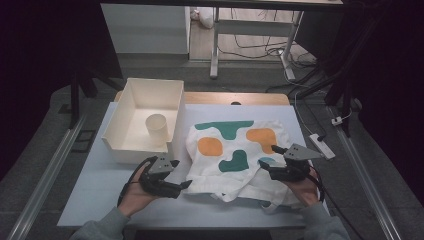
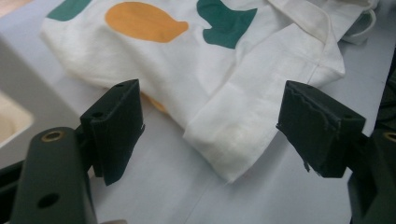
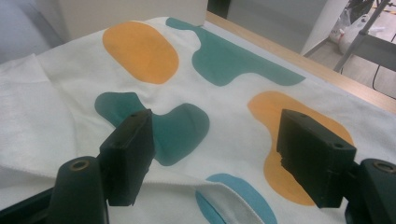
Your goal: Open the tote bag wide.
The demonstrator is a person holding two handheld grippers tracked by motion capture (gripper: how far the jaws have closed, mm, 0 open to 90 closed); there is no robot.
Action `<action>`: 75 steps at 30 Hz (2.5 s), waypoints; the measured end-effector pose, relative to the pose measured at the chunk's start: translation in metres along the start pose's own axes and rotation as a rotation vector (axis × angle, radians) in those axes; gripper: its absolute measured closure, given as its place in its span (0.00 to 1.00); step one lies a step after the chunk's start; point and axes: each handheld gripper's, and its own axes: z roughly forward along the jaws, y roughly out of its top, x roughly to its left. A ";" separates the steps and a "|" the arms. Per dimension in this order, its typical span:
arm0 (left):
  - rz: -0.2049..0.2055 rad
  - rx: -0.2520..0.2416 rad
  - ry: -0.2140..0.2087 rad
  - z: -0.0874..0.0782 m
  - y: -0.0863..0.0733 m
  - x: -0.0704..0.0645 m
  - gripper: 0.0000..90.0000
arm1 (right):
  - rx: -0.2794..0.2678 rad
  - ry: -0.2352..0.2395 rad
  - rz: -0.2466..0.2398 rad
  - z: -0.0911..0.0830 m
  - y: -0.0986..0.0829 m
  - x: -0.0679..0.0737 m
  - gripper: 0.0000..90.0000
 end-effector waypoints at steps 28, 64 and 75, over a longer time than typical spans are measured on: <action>0.116 0.087 -0.160 0.084 0.054 -0.022 0.25 | 0.020 0.009 -0.001 0.006 0.000 0.003 0.31; 0.263 0.155 -0.196 0.099 0.043 -0.057 0.75 | 0.044 0.020 -0.013 0.011 -0.004 0.005 0.31; 0.182 0.102 -0.198 0.089 0.046 -0.040 0.99 | 0.036 0.016 -0.016 0.009 -0.002 0.005 0.31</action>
